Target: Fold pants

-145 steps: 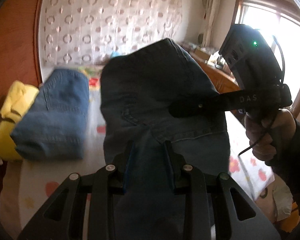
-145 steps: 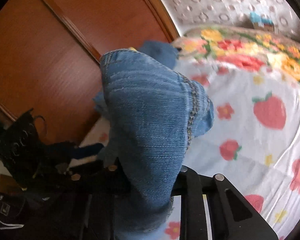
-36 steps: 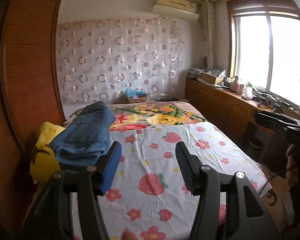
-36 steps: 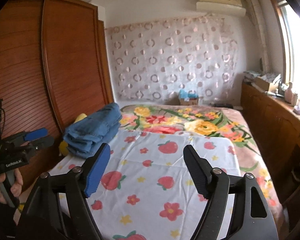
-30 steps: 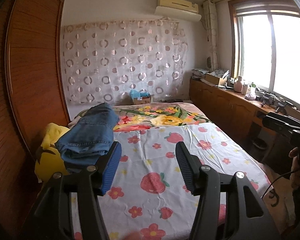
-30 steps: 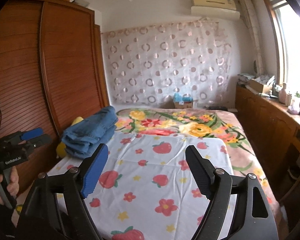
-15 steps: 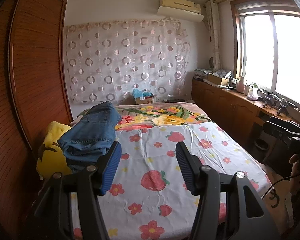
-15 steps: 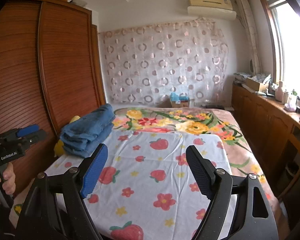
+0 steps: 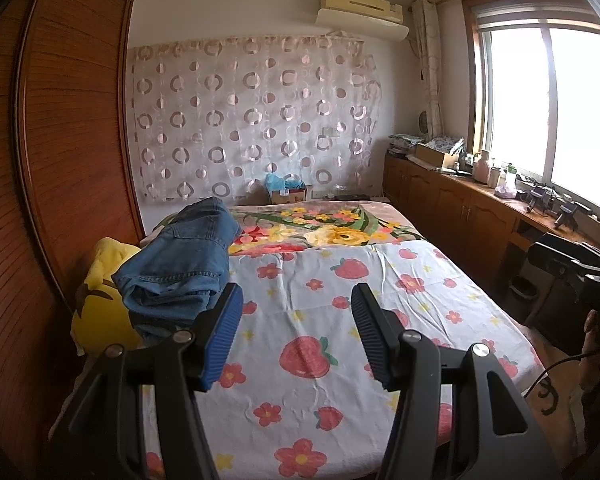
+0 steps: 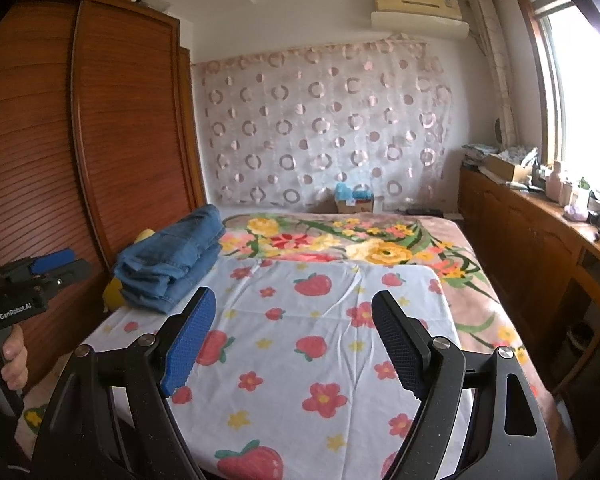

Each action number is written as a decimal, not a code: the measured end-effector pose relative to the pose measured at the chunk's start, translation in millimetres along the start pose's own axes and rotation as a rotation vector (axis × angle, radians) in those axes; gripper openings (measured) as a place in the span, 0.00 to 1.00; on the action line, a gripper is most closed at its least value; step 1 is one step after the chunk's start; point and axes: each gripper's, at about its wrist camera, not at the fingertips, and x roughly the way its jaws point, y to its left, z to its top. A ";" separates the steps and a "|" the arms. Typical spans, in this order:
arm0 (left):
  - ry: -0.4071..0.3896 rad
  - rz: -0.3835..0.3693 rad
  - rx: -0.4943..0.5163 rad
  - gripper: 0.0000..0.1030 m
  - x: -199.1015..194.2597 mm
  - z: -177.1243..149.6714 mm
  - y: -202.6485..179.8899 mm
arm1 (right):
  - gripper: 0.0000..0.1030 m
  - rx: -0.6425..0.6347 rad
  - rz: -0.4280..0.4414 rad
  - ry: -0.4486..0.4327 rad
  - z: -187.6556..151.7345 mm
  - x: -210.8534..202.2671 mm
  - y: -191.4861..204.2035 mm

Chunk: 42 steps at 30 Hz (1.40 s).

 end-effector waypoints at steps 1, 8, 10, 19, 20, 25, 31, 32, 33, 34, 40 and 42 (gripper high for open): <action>0.001 0.000 -0.003 0.55 0.8 -0.2 0.6 | 0.80 0.000 0.002 -0.001 0.4 0.2 -0.4; 0.002 0.000 -0.002 0.55 -0.1 0.3 0.8 | 0.80 0.000 -0.001 -0.001 -0.7 -1.5 -2.8; 0.001 0.000 -0.002 0.55 -0.2 0.7 1.0 | 0.80 -0.002 -0.005 -0.003 -1.2 -3.7 -3.9; -0.001 0.003 -0.004 0.55 1.0 -2.7 -0.5 | 0.80 -0.005 -0.022 -0.007 -1.7 -13.8 -13.7; 0.000 0.002 -0.006 0.55 1.1 -2.4 0.0 | 0.80 -0.006 -0.023 -0.007 0.2 -12.4 -11.6; -0.002 0.003 -0.005 0.55 0.4 -2.4 0.1 | 0.80 -0.006 -0.025 -0.007 2.3 -12.5 -13.2; -0.001 0.005 -0.006 0.55 0.5 -2.1 1.0 | 0.80 -0.005 -0.024 -0.007 2.1 -12.6 -14.0; -0.001 0.004 -0.006 0.55 0.4 -2.2 1.2 | 0.80 -0.006 -0.025 -0.007 1.8 -12.7 -13.9; -0.001 0.005 -0.007 0.55 0.2 -2.7 1.0 | 0.80 -0.005 -0.026 -0.007 1.8 -13.9 -16.0; -0.001 0.004 -0.006 0.55 0.5 -2.0 1.5 | 0.80 -0.006 -0.024 -0.008 1.8 -12.7 -14.3; -0.002 0.004 -0.006 0.55 0.0 -2.3 1.3 | 0.80 -0.007 -0.025 -0.008 1.6 -13.5 -15.1; -0.001 0.004 -0.007 0.55 0.2 -2.0 1.5 | 0.80 -0.007 -0.026 -0.009 1.6 -13.9 -16.2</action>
